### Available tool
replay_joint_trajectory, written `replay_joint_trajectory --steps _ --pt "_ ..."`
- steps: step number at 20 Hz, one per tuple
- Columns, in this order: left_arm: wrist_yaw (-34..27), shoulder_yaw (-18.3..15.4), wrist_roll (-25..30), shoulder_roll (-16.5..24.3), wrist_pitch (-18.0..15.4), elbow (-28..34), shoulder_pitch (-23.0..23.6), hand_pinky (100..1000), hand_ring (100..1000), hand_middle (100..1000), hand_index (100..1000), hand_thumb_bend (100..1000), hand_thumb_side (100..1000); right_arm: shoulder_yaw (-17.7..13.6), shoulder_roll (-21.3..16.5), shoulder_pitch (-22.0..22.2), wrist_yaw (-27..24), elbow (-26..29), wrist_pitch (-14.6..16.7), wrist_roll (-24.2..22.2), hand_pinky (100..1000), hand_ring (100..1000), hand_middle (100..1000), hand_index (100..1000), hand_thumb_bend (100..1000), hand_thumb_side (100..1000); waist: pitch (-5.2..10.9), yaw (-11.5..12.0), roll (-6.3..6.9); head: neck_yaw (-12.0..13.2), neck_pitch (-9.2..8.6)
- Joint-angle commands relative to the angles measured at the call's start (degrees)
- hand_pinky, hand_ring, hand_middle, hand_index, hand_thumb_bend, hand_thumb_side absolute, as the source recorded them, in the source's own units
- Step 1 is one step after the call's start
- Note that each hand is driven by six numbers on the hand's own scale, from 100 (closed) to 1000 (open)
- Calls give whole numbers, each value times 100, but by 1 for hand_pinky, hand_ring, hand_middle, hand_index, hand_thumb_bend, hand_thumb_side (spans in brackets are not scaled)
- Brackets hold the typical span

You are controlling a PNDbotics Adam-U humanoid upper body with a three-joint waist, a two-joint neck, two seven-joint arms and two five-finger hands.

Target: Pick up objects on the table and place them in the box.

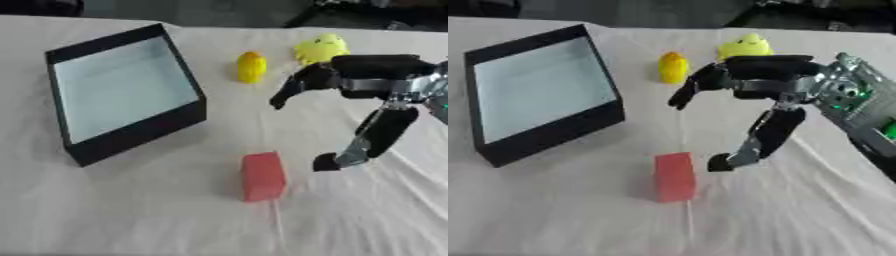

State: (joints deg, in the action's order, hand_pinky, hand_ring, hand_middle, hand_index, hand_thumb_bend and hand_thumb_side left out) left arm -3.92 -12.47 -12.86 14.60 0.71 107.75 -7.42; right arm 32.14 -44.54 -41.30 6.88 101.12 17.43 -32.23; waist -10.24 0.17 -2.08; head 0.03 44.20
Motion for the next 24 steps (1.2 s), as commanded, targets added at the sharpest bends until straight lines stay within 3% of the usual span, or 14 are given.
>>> replay_joint_trajectory --steps 1,13,24 --pt "-18 27 44 111 -13 37 -49 862 745 769 797 156 856 -63 8 -17 306 -33 36 203 899 822 758 894 485 418 49 22 19 -53 -8" --pt "-33 86 139 102 6 16 -41 864 746 771 799 162 861 -42 263 319 888 -129 366 630 899 824 761 896 497 399 59 42 -44 -171 -8" --pt "-25 95 214 133 15 -9 -16 866 748 774 801 163 870 15 389 330 907 -149 747 471 899 816 738 888 496 341 12 14 -40 -167 -8"
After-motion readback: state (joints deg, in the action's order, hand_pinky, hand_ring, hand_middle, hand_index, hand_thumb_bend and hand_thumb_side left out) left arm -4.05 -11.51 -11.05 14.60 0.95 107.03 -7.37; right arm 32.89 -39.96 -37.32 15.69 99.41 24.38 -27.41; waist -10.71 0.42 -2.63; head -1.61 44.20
